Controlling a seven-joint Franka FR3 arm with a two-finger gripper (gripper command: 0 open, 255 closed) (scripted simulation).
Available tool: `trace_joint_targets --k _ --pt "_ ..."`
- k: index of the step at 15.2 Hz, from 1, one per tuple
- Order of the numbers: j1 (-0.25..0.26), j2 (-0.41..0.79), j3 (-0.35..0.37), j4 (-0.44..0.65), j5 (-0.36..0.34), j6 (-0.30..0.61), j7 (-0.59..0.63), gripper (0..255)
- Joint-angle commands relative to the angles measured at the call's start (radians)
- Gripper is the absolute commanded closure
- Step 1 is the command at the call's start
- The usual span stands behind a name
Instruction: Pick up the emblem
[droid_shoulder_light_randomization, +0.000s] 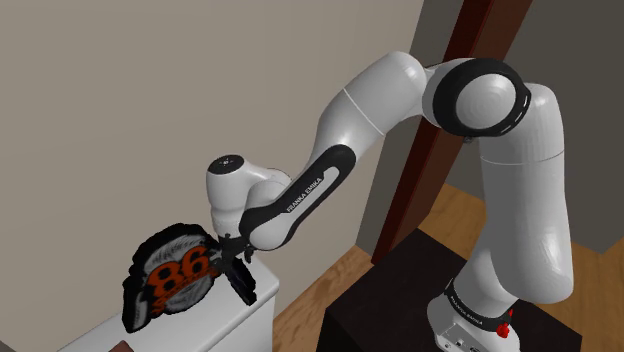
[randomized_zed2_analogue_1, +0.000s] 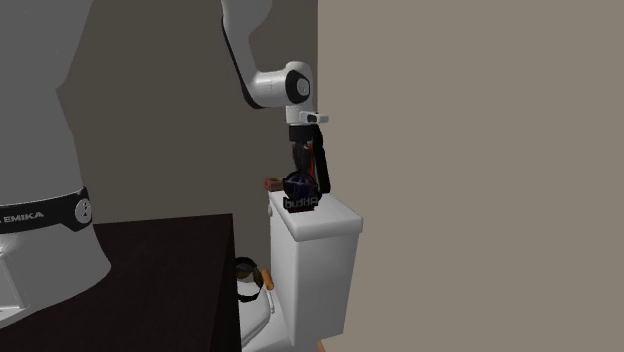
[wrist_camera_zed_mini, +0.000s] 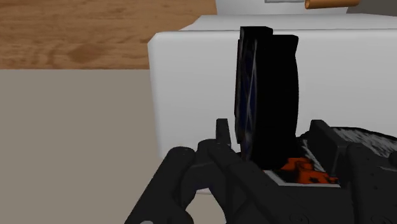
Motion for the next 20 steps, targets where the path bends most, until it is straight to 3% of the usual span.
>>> trace_joint_targets --k 1,9,20 --pt "0.001 0.002 -0.001 0.000 -0.001 0.002 0.001 255" --pt "0.001 0.002 -0.001 0.000 -0.001 0.002 0.001 255" --pt "-0.031 -0.105 0.043 0.008 0.066 -0.106 -0.045 255"
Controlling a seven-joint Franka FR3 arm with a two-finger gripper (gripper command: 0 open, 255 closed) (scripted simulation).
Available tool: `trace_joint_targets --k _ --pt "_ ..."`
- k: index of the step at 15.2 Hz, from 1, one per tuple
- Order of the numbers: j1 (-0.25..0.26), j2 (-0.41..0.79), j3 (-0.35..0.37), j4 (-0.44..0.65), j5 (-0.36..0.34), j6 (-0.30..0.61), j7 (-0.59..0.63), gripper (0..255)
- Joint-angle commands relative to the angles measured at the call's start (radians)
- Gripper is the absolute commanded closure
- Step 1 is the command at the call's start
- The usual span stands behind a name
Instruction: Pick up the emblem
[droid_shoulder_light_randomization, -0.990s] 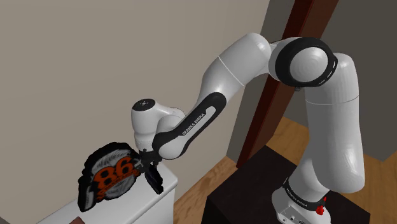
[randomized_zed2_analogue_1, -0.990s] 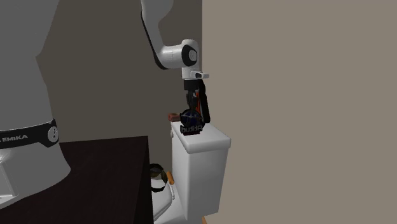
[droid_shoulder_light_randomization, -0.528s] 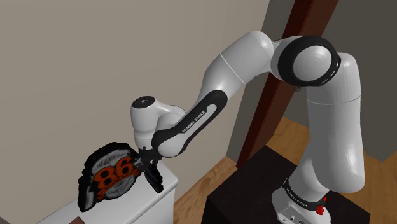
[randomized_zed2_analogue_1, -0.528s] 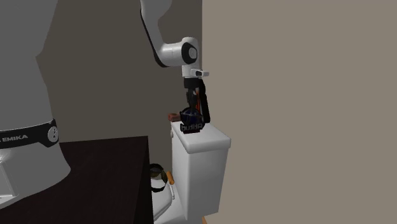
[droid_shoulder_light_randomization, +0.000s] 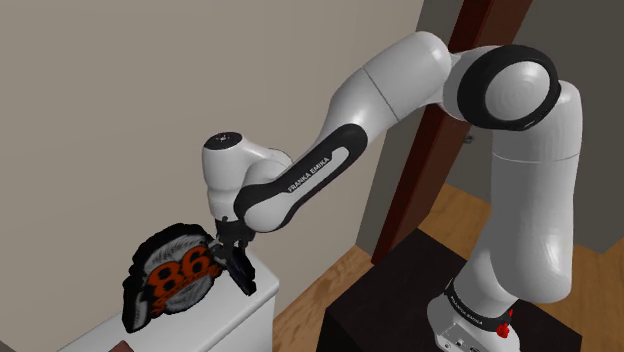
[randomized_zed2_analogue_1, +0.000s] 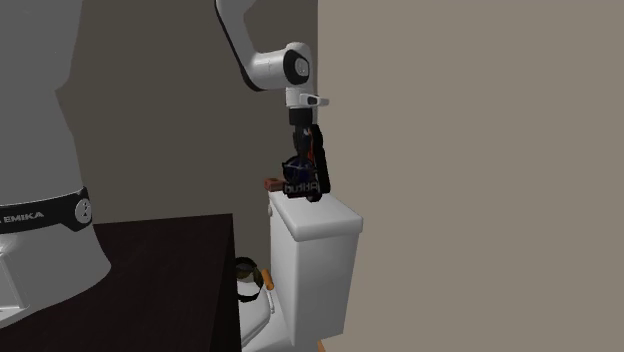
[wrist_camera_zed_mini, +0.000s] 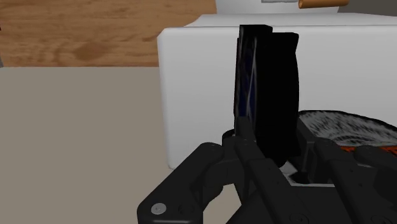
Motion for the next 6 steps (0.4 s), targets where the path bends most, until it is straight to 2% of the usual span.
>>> trace_joint_targets --k 1,6 --pt "-0.004 -0.020 0.008 0.003 0.013 -0.021 -0.007 255" --pt "-0.011 -0.048 0.017 0.011 0.031 -0.054 -0.020 255"
